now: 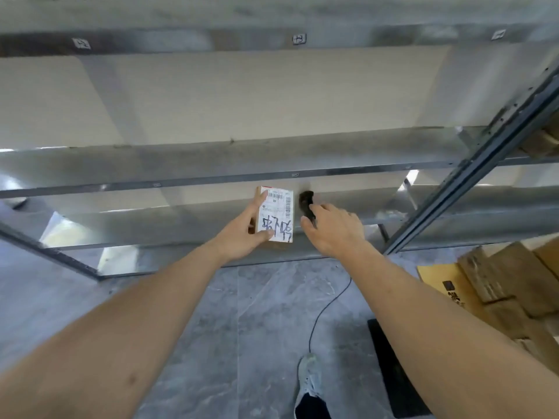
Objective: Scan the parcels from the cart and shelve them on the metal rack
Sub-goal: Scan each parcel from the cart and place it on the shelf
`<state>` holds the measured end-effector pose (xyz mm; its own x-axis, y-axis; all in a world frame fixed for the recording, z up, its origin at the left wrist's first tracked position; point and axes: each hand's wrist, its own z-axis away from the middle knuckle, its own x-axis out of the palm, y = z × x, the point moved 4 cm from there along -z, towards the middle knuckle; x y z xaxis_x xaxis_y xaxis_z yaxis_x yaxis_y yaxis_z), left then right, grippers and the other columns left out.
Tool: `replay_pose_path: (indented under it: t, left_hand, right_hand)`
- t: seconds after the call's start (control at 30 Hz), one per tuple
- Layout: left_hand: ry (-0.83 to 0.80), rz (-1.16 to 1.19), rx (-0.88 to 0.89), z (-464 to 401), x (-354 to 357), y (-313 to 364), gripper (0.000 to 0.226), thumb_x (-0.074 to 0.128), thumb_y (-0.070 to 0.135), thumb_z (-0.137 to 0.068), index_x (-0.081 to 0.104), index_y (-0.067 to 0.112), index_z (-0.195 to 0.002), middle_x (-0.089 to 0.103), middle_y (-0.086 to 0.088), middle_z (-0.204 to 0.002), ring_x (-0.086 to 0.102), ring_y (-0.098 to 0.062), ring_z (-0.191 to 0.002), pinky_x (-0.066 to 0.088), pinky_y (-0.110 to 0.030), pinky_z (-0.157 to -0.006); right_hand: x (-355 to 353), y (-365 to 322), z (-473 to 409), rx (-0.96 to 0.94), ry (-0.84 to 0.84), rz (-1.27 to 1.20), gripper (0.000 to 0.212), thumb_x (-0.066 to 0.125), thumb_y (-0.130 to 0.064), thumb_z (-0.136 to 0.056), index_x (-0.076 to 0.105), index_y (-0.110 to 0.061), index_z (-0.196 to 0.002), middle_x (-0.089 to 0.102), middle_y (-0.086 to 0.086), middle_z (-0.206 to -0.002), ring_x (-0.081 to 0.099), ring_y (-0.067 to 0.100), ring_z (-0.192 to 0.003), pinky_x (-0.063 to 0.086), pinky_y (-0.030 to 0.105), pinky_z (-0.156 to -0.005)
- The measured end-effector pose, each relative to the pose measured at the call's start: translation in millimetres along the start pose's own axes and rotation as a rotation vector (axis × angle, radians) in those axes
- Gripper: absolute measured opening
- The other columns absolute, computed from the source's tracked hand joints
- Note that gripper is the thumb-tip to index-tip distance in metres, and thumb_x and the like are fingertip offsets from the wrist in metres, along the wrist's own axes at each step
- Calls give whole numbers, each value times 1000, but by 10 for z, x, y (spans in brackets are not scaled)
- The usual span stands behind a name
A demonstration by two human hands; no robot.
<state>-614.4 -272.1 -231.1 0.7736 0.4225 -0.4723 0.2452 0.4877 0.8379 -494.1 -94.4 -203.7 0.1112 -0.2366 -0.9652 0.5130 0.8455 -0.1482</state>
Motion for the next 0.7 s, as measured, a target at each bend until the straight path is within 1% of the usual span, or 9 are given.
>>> replay_pose_path:
  t: [0.07, 0.1, 0.13, 0.2, 0.27, 0.4, 0.53, 0.6, 0.7]
  left_hand:
    - [-12, 20, -52, -260, 94, -181, 92, 70, 23, -101, 10, 53, -164, 50, 16, -154, 55, -6, -130, 39, -28, -115]
    - [-13, 26, -75, -386, 141, -272, 92, 70, 24, -101, 11, 55, -163, 53, 18, -150, 56, -9, -131, 39, -37, -119]
    - [-9, 29, -91, -525, 192, -354, 92, 71, 24, -101, 11, 56, -163, 55, 21, -145, 57, -10, -131, 39, -42, -120]
    - [-1, 44, -120, -770, 289, -507, 91, 71, 22, -100, 14, 56, -162, 58, 29, -135, 60, -6, -126, 40, -44, -120]
    - [-2, 69, -144, -1006, 401, -655, 90, 71, 21, -100, 16, 57, -161, 57, 34, -129, 62, -3, -123, 42, -44, -118]
    - [-4, 134, -184, -1460, 623, -978, 89, 72, 23, -100, 17, 65, -157, 59, 30, -131, 62, -10, -127, 43, -47, -118]
    - [-14, 162, -188, -1919, 801, -1367, 90, 74, 23, -99, 19, 70, -152, 63, 27, -132, 64, -7, -123, 45, -47, -116]
    - [-28, 166, -186, -2174, 872, -1592, 91, 74, 22, -98, 20, 67, -155, 65, 23, -132, 65, -8, -122, 46, -47, -115]
    - [-14, 177, -171, -2538, 945, -1860, 90, 73, 16, -99, 20, 55, -162, 65, 16, -134, 62, -8, -124, 43, -44, -118]
  right_hand:
    - [177, 132, -292, -13, -34, 4, 53, 30, -53, -108, 55, -19, -140, 60, 9, -137, 58, 34, -122, 41, 46, -99]
    - [265, 199, -430, -19, -53, 8, 54, 29, -53, -108, 54, -19, -142, 59, 9, -139, 58, 34, -123, 40, 46, -100]
    - [356, 271, -580, -23, -73, 11, 55, 28, -53, -108, 53, -19, -144, 59, 9, -141, 57, 34, -125, 40, 46, -102]
    - [518, 396, -849, -27, -100, 23, 55, 27, -53, -108, 52, -20, -145, 58, 8, -142, 55, 33, -127, 39, 46, -104]
    - [690, 500, -1102, -34, -112, 35, 55, 27, -53, -108, 52, -20, -144, 59, 7, -141, 56, 32, -127, 38, 46, -105]
    - [1057, 668, -1560, -34, -158, 33, 57, 25, -55, -108, 51, -21, -146, 59, 7, -140, 55, 31, -128, 39, 47, -107]
    - [1434, 812, -2027, -15, -150, 12, 57, 26, -55, -108, 55, -20, -141, 61, 8, -138, 57, 32, -125, 40, 47, -105]
    - [1657, 879, -2273, -1, -153, 9, 57, 25, -56, -108, 53, -20, -144, 60, 8, -140, 57, 33, -126, 40, 48, -106]
    - [1994, 980, -2613, 20, -149, 7, 60, 25, -56, -108, 47, -21, -151, 58, 9, -143, 56, 35, -128, 39, 48, -108]
